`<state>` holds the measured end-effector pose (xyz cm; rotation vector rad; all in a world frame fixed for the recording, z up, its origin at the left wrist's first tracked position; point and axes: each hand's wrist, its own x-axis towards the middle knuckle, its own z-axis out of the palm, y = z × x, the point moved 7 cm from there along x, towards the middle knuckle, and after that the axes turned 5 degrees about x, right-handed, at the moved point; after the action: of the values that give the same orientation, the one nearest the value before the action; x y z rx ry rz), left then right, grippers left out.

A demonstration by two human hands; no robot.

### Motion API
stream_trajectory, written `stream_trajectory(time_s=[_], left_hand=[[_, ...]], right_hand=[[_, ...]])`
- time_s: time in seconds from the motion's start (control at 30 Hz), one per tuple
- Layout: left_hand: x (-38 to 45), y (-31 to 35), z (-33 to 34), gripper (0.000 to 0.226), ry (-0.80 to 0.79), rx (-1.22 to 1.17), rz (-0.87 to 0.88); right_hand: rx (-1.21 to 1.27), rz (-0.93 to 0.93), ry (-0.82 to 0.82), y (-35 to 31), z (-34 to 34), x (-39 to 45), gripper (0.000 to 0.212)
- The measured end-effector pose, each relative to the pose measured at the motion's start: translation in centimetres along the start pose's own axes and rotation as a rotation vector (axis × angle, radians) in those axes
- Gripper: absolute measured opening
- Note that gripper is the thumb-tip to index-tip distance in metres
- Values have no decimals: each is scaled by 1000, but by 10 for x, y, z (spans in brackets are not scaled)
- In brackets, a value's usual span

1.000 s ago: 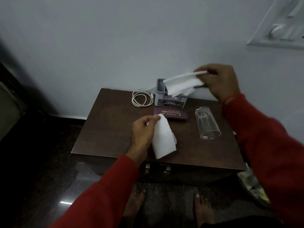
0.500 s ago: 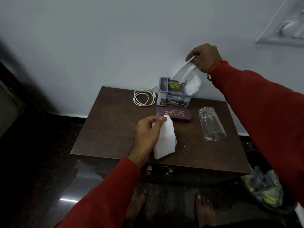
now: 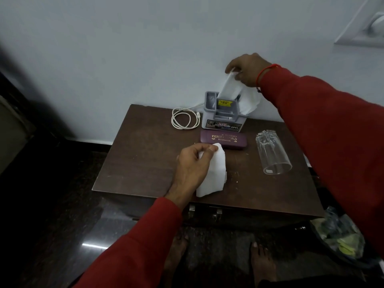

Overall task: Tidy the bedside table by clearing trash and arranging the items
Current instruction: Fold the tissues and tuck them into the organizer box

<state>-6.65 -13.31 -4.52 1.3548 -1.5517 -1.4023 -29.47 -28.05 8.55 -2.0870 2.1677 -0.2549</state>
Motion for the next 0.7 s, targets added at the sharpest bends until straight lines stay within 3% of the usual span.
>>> stream_trajectory(time_s=[0.07,0.2,0.3,0.4,0.43,0.57,0.63,0.7], left_hand=[[0,-1,-1,23,2,3,8],[-2,2,0,23,-7,9,10],[-3,4,1,19,-8,9,14],[-2,9,-7,18,47,-29,62],[-2,11,-9,24,61,-71,74],[-1,19,-13,54,71,-398,106],[1,20,-14,61,93,-503,111],[2,16,-18,59,140,-577,74]], right_hand=[[-47,11,-3,0,3,-3,40],[-110,-5,169,5,-2,-14,35],[14,-45,315,5,-7,-31,23],[273,-219,428,-21,-9,-69,21],[402,-233,327,-30,1,-81,22],[971,-9,-444,-53,74,-136,62],[1108,103,-619,-52,95,-159,54],[1154,149,-595,-49,101,-170,32]])
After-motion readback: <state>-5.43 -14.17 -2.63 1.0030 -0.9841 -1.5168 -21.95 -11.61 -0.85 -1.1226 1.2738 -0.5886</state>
